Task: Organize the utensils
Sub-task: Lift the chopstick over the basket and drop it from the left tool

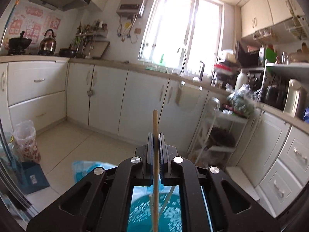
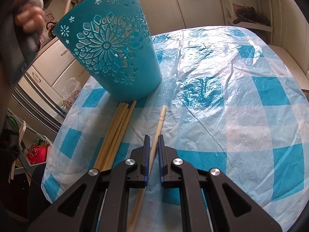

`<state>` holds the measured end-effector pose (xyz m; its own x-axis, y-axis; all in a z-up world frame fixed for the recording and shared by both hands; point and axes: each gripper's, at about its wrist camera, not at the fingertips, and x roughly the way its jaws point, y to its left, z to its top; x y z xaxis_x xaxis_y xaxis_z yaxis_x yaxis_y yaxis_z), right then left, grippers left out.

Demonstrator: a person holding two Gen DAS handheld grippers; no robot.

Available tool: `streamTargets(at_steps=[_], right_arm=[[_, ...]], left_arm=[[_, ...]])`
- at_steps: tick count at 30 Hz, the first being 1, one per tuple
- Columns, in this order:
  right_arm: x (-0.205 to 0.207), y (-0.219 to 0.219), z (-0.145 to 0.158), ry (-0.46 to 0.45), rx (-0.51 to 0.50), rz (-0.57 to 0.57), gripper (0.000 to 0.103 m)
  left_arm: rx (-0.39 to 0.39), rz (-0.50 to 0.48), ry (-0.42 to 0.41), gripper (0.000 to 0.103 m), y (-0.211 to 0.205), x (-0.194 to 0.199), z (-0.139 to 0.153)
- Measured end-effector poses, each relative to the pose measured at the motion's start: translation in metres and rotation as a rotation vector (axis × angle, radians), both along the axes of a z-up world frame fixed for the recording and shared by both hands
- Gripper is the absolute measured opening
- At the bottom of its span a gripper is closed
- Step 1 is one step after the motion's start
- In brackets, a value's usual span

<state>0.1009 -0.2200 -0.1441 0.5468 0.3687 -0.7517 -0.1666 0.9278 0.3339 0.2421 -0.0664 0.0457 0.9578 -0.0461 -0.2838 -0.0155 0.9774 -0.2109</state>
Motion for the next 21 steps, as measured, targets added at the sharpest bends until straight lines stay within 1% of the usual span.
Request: streamTargets(at_steps=[5, 8, 11, 13, 14, 16, 19, 21], right_arm=[[0.000, 0.000, 0.000, -0.002, -0.006, 0.003, 0.009], [0.000, 0.001, 0.001, -0.006, -0.017, 0.004, 0.009], [-0.001, 0.003, 0.001, -0.011, -0.029, 0.004, 0.009], [-0.001, 0.003, 0.001, -0.012, -0.028, 0.005, 0.009], [-0.001, 0.002, 0.001, -0.011, -0.026, 0.004, 0.009], [-0.002, 0.003, 0.001, -0.014, -0.035, 0.004, 0.009], [-0.004, 0.011, 0.003, -0.035, -0.100, 0.017, 0.007], [-0.006, 0.012, 0.003, -0.036, -0.109, 0.021, 0.007]], left_arm=[[0.053, 0.000, 0.089, 0.005, -0.004, 0.004, -0.025], [0.068, -0.002, 0.161, 0.007, 0.000, 0.007, -0.036], [0.065, 0.008, 0.205, 0.011, 0.011, 0.000, -0.039], [0.052, 0.025, 0.217, 0.024, 0.022, -0.010, -0.035], [0.049, 0.031, 0.217, 0.028, 0.028, -0.016, -0.034], [0.040, 0.048, 0.216, 0.043, 0.040, -0.033, -0.028], [0.012, 0.059, 0.219, 0.053, 0.061, -0.063, -0.025], [-0.010, 0.063, 0.239, 0.058, 0.072, -0.083, -0.029]])
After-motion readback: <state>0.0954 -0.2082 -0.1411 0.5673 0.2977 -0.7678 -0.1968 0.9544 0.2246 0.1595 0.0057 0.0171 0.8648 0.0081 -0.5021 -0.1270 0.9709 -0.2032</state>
